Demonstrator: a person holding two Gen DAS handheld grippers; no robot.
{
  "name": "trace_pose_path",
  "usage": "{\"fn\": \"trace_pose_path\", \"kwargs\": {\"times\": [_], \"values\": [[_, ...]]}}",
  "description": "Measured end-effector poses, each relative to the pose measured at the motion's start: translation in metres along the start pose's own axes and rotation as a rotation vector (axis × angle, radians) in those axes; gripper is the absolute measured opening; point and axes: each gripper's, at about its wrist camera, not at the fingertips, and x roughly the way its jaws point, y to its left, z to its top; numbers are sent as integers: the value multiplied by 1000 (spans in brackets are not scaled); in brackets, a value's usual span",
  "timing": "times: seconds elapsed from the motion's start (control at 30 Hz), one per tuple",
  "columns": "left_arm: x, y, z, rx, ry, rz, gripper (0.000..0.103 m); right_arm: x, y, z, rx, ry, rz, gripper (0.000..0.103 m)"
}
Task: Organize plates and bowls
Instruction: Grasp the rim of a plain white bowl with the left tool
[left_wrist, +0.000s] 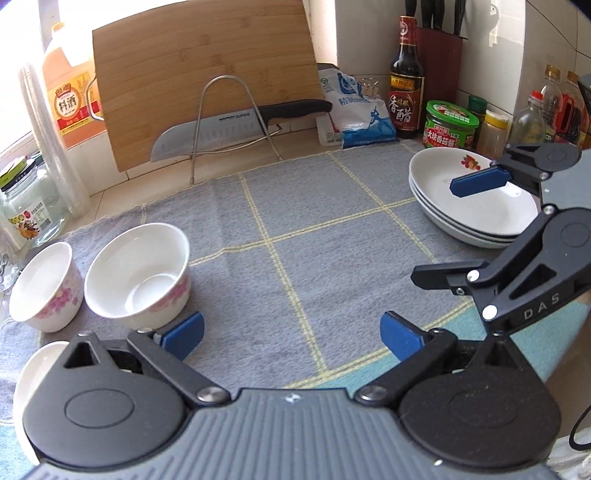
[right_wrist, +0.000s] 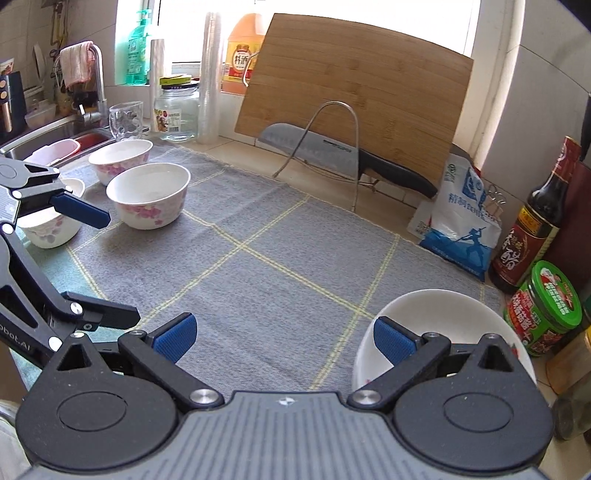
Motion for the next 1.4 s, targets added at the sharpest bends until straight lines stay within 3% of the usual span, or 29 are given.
{"fn": "trace_pose_path", "kwargs": {"times": [0.5,0.77,1.0,1.13,1.17,1.4], "values": [[-41,136,-32,4,-4,90,101,48,135,34,-28,-12,154,103],[-42,188,-53,-38,29,54,99,63,185,40,-84,-58,223,103],[-33,212,-63,-112,91,-20,79,73,216,51,-162,-101,242,103],[-28,215,-64,-125,106,-39,75,79,224,57,-179,-107,258,102],[-27,214,-64,-124,110,-43,70,80,225,58,-180,-107,260,102],[-21,215,-62,-106,122,-93,55,81,230,61,-194,-114,267,92]]}}
